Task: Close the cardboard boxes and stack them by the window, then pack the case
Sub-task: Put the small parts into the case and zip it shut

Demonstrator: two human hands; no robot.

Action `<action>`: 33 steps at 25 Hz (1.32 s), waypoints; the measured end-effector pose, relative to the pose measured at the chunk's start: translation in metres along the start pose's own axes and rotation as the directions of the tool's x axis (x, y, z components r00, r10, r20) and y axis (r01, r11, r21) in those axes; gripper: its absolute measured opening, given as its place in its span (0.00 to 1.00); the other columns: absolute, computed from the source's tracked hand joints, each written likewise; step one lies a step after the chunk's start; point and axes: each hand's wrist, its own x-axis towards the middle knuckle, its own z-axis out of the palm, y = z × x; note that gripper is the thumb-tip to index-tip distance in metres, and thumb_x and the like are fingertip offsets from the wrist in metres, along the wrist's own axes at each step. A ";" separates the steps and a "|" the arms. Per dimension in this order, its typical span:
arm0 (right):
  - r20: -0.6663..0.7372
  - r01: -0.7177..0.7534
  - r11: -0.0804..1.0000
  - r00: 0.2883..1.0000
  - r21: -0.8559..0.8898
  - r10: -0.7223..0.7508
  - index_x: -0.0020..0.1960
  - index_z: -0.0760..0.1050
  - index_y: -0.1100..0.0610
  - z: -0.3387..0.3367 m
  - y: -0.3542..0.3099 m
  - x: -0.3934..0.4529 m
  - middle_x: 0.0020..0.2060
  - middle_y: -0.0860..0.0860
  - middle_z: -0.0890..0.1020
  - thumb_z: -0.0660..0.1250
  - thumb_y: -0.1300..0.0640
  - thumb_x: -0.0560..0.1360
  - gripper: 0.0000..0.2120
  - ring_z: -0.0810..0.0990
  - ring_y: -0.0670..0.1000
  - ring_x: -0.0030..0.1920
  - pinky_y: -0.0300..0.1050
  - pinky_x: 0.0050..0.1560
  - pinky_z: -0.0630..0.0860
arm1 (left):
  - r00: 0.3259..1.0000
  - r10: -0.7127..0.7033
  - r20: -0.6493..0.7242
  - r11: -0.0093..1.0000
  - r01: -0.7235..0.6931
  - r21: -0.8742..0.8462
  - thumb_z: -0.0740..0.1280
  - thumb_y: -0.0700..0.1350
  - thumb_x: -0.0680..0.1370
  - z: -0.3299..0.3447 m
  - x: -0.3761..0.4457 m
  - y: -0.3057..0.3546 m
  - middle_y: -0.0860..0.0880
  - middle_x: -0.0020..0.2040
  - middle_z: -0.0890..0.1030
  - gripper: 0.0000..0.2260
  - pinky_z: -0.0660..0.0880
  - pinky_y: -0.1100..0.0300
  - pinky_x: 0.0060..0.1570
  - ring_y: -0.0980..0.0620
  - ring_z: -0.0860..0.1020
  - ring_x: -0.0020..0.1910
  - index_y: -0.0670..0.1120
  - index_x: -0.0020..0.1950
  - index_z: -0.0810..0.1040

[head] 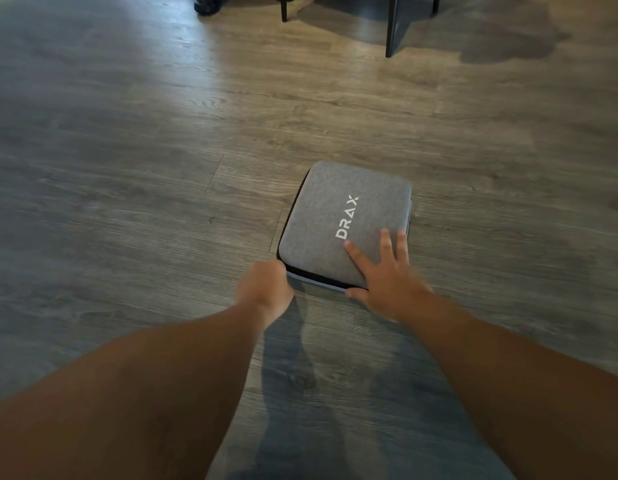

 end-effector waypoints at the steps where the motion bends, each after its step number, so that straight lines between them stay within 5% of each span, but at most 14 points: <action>1: -0.020 -0.003 1.000 1.000 -0.010 0.003 0.76 0.29 0.36 0.003 -0.005 0.001 0.78 0.64 0.35 0.57 0.27 0.74 0.45 0.32 0.72 0.75 0.74 0.69 0.63 | 1.000 -0.020 -0.012 1.000 0.020 -0.011 0.66 0.40 0.78 0.002 0.001 0.002 0.49 0.36 0.78 0.06 0.77 0.55 0.35 0.51 0.78 0.36 0.46 0.41 0.76; 6: -0.104 -0.110 0.993 0.988 0.034 0.113 0.78 0.31 0.40 0.009 -0.049 0.006 0.76 0.70 0.39 0.59 0.28 0.74 0.47 0.35 0.77 0.74 0.69 0.63 0.72 | 0.999 0.043 0.021 0.999 -0.044 0.022 0.66 0.40 0.77 0.011 -0.006 0.016 0.50 0.35 0.75 0.10 0.69 0.58 0.32 0.52 0.74 0.34 0.48 0.37 0.71; 9: -0.072 -0.207 0.975 0.974 0.077 0.213 0.80 0.35 0.44 0.008 -0.082 0.007 0.75 0.73 0.39 0.67 0.35 0.74 0.50 0.34 0.79 0.72 0.64 0.60 0.75 | 0.996 0.082 0.027 0.996 -0.083 0.013 0.65 0.39 0.76 0.019 -0.014 0.022 0.51 0.33 0.76 0.11 0.74 0.55 0.32 0.51 0.76 0.34 0.49 0.35 0.70; 14: -0.069 0.066 0.991 0.995 -0.115 -0.074 0.78 0.38 0.39 -0.011 -0.029 -0.002 0.75 0.65 0.51 0.76 0.45 0.69 0.54 0.55 0.68 0.72 0.58 0.54 0.78 | 0.991 0.127 0.050 0.991 -0.129 0.043 0.64 0.42 0.79 0.010 -0.003 0.003 0.50 0.35 0.78 0.08 0.78 0.52 0.38 0.51 0.77 0.36 0.46 0.40 0.77; 19: -0.140 0.125 0.952 0.976 -0.279 -0.169 0.80 0.48 0.44 -0.013 -0.023 -0.009 0.69 0.64 0.66 0.69 0.31 0.70 0.47 0.67 0.63 0.61 0.56 0.55 0.76 | 0.996 0.079 0.027 0.997 -0.079 -0.005 0.66 0.41 0.76 0.017 -0.016 0.013 0.50 0.34 0.76 0.08 0.67 0.59 0.31 0.51 0.75 0.34 0.46 0.37 0.73; 23: -0.153 0.041 0.963 0.985 -0.266 -0.085 0.80 0.54 0.48 -0.003 -0.072 -0.016 0.59 0.66 0.72 0.66 0.36 0.75 0.40 0.69 0.60 0.50 0.53 0.47 0.73 | 0.999 0.049 0.015 0.999 -0.049 0.024 0.65 0.41 0.77 0.007 -0.018 -0.001 0.52 0.35 0.74 0.08 0.71 0.57 0.36 0.50 0.76 0.37 0.49 0.38 0.72; 33: -0.071 -0.024 0.977 0.997 -0.211 0.010 0.76 0.60 0.61 -0.018 -0.126 -0.014 0.54 0.67 0.75 0.66 0.40 0.78 0.37 0.73 0.62 0.50 0.52 0.41 0.67 | 0.976 0.193 0.104 0.960 -0.210 0.187 0.63 0.41 0.78 -0.001 -0.028 -0.040 0.54 0.32 0.71 0.06 0.70 0.59 0.35 0.52 0.74 0.34 0.48 0.42 0.76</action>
